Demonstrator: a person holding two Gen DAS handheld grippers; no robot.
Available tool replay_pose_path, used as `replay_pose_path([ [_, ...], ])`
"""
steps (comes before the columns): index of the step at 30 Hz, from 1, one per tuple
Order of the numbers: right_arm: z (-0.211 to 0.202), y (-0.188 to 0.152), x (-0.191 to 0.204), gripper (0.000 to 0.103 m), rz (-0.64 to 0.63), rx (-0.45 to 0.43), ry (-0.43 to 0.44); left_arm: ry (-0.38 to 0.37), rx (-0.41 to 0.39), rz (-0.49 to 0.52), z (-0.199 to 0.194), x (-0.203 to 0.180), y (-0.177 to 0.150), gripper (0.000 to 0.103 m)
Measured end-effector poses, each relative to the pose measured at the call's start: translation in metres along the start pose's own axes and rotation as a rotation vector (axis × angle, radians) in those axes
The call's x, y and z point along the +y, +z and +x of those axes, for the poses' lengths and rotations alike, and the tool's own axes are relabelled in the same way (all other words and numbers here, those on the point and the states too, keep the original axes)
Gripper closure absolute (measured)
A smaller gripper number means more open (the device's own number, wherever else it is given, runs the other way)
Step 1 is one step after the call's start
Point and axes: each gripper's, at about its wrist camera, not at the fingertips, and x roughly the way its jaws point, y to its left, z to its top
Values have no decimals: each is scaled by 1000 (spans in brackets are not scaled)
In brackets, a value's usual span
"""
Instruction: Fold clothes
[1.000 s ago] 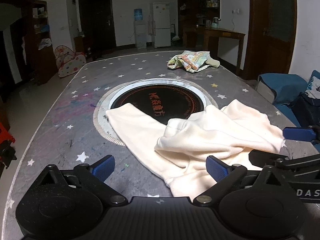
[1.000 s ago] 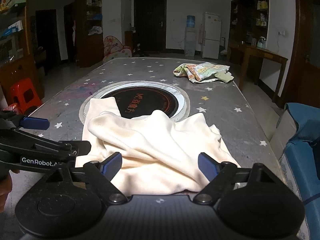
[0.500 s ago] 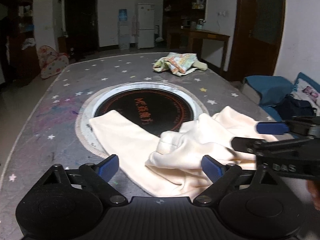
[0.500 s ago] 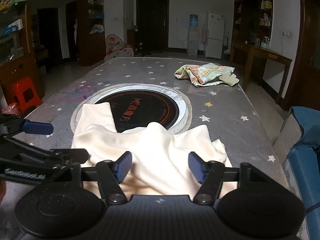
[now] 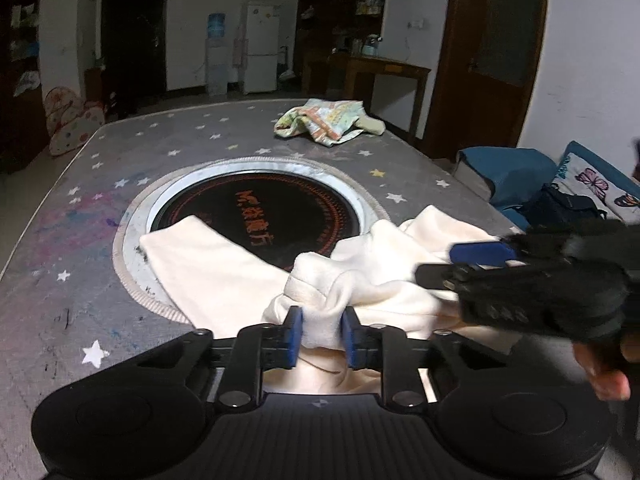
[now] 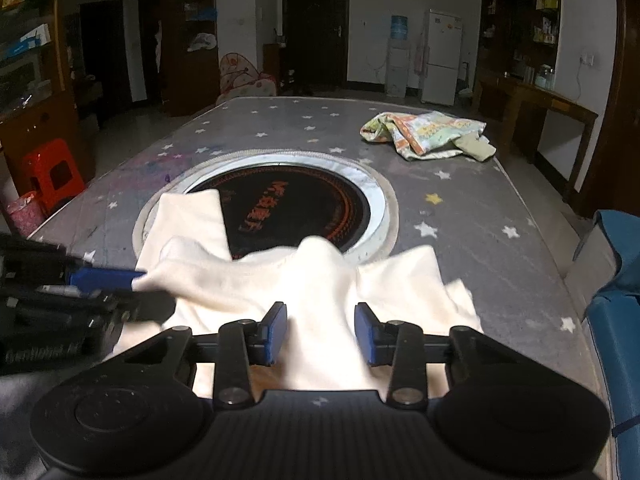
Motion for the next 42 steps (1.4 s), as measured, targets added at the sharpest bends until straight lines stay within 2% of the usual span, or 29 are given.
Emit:
replay_pose_path([
  [10, 46, 21, -2, 65, 21, 46, 23, -28, -6, -3, 0, 9, -6, 85],
  [14, 49, 19, 0, 91, 3, 46, 6, -31, -12, -7, -1, 10, -6, 85],
  [16, 42, 17, 0, 95, -3, 23, -7, -35, -23, -10, -6, 8, -5, 86],
  [26, -41, 16, -14, 96, 11, -122, -14, -89, -92, 10, -48, -10, -2, 88],
  [32, -109, -4, -17, 97, -11, -174, -19, -147, -121, 60, -87, -27, -18, 88],
  [38, -168, -34, -11, 100, -34, -190, 1, -188, -105, 124, -117, -46, -44, 89],
  [42, -190, -54, 1, 100, -84, -154, 33, -215, -92, 147, -134, -53, -62, 89],
])
